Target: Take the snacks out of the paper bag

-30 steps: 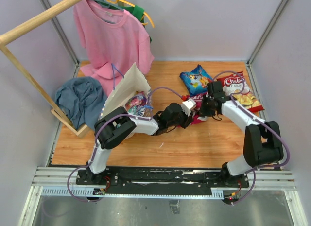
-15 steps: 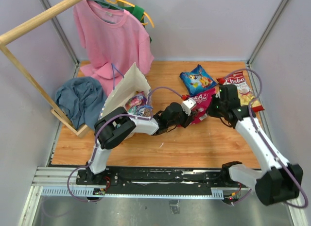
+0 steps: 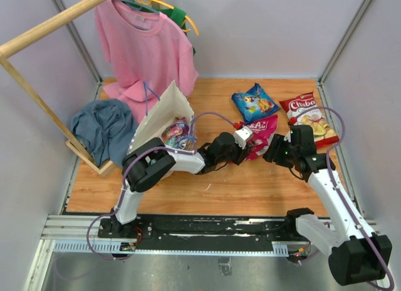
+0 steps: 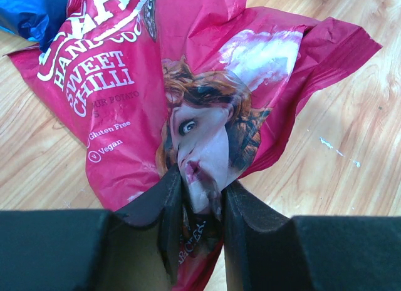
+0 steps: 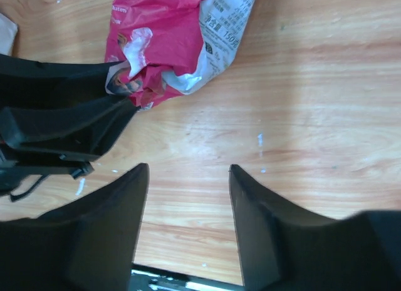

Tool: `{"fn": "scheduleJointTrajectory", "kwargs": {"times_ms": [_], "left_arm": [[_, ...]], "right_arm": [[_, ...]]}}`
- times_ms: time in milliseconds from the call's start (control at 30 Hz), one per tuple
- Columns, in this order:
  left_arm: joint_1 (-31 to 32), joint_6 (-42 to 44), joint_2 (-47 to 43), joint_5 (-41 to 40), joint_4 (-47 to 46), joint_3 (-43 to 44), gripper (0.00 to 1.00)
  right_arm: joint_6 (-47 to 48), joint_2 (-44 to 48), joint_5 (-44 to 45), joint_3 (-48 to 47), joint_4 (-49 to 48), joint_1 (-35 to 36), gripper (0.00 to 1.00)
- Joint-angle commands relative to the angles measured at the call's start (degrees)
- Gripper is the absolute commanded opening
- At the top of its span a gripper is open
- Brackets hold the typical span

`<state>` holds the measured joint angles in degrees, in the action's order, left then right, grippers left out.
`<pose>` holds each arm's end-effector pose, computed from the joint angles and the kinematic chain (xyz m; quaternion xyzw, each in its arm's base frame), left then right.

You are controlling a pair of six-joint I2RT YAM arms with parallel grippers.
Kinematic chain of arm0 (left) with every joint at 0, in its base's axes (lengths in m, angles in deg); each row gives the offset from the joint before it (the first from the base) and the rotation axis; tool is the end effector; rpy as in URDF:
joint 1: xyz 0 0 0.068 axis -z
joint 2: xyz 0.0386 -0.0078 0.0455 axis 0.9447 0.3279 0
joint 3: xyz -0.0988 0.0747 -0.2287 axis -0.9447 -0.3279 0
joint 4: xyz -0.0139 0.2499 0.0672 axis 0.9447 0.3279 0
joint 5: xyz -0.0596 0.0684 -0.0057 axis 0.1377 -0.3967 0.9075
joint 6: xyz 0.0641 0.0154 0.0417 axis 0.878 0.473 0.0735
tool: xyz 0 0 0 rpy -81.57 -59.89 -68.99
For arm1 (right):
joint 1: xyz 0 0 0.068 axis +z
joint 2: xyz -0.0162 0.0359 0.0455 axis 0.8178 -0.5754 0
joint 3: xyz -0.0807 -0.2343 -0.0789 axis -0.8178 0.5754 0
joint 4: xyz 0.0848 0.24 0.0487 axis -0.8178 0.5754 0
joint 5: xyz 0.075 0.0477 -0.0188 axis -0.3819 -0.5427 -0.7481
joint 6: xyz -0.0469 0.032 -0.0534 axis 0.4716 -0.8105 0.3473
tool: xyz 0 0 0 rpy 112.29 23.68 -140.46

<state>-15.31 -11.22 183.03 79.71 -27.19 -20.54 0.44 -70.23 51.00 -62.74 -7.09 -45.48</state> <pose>0.2603 -0.3789 0.1277 0.3457 0.7492 -0.2873 0.4864 0.2143 0.0442 0.2335 0.1144 0.9047 0.1835 0.3671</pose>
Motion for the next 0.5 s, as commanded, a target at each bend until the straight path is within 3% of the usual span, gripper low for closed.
{"fn": "scheduleJointTrajectory", "kwargs": {"times_ms": [0,167,467], "left_arm": [[-0.66,-0.33,2.17,-2.87,5.23,-1.69,0.26],[-0.62,-0.45,2.25,-2.77,5.23,-1.65,0.26],[-0.65,-0.47,2.13,-2.68,5.29,-1.61,0.26]], "right_arm": [[0.53,-3.09,-2.52,-1.84,-1.14,-0.5,0.64],[0.83,-6.65,-1.04,-4.61,-2.77,0.92,0.68],[1.65,-15.33,-0.41,-9.56,-5.79,1.47,0.53]]}}
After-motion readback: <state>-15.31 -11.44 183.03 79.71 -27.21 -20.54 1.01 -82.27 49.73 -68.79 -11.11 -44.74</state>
